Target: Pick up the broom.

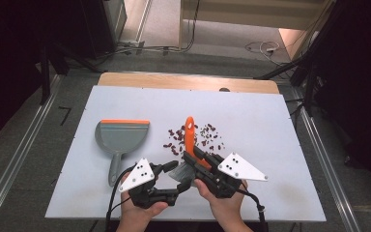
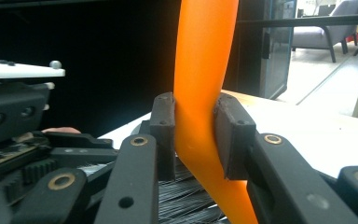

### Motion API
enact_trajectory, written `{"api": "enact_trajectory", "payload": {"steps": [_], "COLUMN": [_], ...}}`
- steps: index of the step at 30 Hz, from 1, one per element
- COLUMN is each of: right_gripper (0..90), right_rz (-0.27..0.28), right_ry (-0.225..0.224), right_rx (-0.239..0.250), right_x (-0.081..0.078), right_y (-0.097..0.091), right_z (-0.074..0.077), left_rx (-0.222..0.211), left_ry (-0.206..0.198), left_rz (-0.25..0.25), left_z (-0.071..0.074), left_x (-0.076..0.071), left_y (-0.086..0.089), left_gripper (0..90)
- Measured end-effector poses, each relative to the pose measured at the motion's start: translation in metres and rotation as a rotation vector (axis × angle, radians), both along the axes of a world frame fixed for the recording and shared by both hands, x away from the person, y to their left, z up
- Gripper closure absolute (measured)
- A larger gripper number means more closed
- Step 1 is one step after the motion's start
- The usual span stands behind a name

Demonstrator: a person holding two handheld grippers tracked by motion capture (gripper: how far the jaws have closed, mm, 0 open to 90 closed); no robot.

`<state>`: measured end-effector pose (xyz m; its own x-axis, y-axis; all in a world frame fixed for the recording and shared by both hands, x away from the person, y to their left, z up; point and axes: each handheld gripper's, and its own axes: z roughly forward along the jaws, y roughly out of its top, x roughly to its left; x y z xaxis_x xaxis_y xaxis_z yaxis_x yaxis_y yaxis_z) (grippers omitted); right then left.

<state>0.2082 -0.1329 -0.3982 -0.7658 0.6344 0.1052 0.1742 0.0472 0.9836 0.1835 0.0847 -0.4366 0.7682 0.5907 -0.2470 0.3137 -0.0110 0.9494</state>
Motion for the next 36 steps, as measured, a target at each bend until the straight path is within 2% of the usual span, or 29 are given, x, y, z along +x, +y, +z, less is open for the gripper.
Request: {"api": "enact_trajectory", "payload": {"steps": [6, 9, 16, 22, 24, 26, 27, 30, 36], "right_gripper": [69.2, 69.2, 69.2, 69.0, 68.9, 68.2, 66.5, 53.2, 42.5], "right_rz": [0.017, 0.021, 0.027, 0.036, 0.039, 0.050, 0.062, 0.116, 0.185], "right_ry": [-0.011, -0.017, -0.011, -0.016, -0.022, -0.023, -0.021, -0.009, 0.006], "right_rx": [0.001, -0.010, -0.006, -0.012, -0.017, -0.015, -0.015, -0.005, -0.011], "right_x": [-0.005, -0.007, -0.007, -0.006, -0.006, -0.005, -0.004, 0.000, 0.010], "right_y": [0.006, 0.008, 0.009, 0.010, 0.011, 0.011, 0.010, 0.007, -0.005], "right_z": [0.000, -0.001, -0.003, -0.004, -0.004, -0.004, -0.004, -0.002, 0.000], "left_rx": [0.008, 0.016, 0.018, 0.031, 0.055, 0.058, 0.053, 0.059, 0.054], "left_ry": [0.030, 0.029, 0.025, 0.031, 0.013, 0.010, 0.010, 0.004, -0.006], "left_rz": [0.015, 0.029, 0.026, 0.025, 0.034, 0.033, 0.023, 0.016, -0.002], "left_z": [0.000, 0.000, 0.001, 0.001, 0.003, 0.003, 0.004, 0.005, 0.009], "left_x": [0.000, 0.000, -0.001, -0.001, -0.002, -0.002, -0.001, 0.000, 0.005], "left_y": [-0.003, -0.002, -0.002, 0.000, 0.000, 0.001, 0.004, 0.008, 0.022], "left_gripper": [50.4, 58.7, 77.1, 82.7, 84.0, 84.8, 85.2, 85.6, 85.9]}}
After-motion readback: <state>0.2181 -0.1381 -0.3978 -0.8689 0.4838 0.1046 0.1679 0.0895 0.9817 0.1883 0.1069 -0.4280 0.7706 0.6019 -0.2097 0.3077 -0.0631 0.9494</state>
